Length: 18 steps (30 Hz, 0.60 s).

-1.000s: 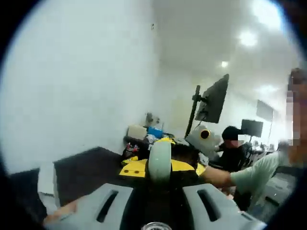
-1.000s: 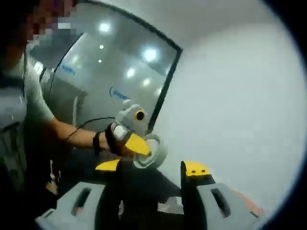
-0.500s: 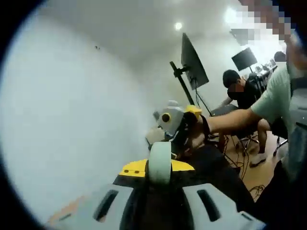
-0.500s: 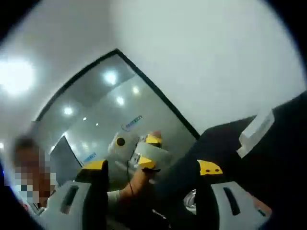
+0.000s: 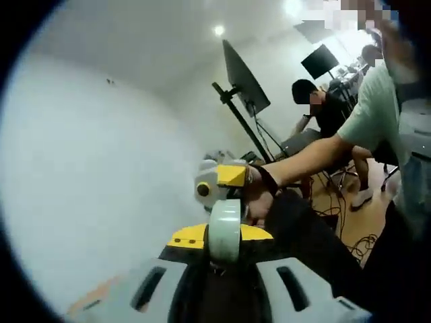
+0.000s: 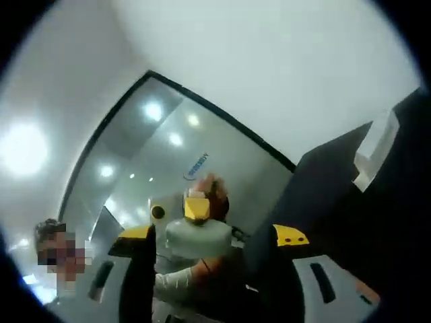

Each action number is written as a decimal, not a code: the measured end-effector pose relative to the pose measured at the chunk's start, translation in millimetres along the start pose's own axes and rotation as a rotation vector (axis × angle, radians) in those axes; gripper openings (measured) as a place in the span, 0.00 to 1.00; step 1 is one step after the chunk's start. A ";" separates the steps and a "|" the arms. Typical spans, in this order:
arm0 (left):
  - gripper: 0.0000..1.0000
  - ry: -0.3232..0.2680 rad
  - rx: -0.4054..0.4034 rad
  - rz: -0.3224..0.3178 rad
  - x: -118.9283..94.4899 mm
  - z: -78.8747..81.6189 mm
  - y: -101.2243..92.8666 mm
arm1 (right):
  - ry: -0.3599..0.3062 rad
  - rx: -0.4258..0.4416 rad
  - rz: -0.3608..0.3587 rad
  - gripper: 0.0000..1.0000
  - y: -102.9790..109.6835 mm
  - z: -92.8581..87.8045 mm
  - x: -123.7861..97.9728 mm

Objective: Assemble the cup parts correctly, then place the assembled cup into the box.

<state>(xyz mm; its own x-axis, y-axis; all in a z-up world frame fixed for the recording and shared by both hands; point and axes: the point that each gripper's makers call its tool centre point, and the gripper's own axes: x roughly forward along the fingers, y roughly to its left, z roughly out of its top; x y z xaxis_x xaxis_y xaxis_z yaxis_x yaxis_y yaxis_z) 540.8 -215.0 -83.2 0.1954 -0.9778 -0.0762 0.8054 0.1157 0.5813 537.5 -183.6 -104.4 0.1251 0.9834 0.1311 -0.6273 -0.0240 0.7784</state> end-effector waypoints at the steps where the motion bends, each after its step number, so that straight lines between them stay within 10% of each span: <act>1: 0.12 0.002 -0.002 -0.004 1.7 -1.1 -0.9 | 0.008 0.002 0.003 0.65 -1.8 5.0 -0.7; 18: 0.12 0.037 -0.028 -0.052 12.5 -12.7 -11.2 | 0.067 -0.045 -0.006 0.48 -0.8 -13.6 1.6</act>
<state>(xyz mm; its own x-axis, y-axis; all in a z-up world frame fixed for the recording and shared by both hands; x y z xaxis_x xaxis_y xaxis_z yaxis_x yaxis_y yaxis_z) 541.4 -226.3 -100.9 0.1728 -0.9755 -0.1359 0.8301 0.0700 0.5533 527.7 -179.6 -113.2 0.0783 0.9934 0.0834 -0.6609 -0.0109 0.7504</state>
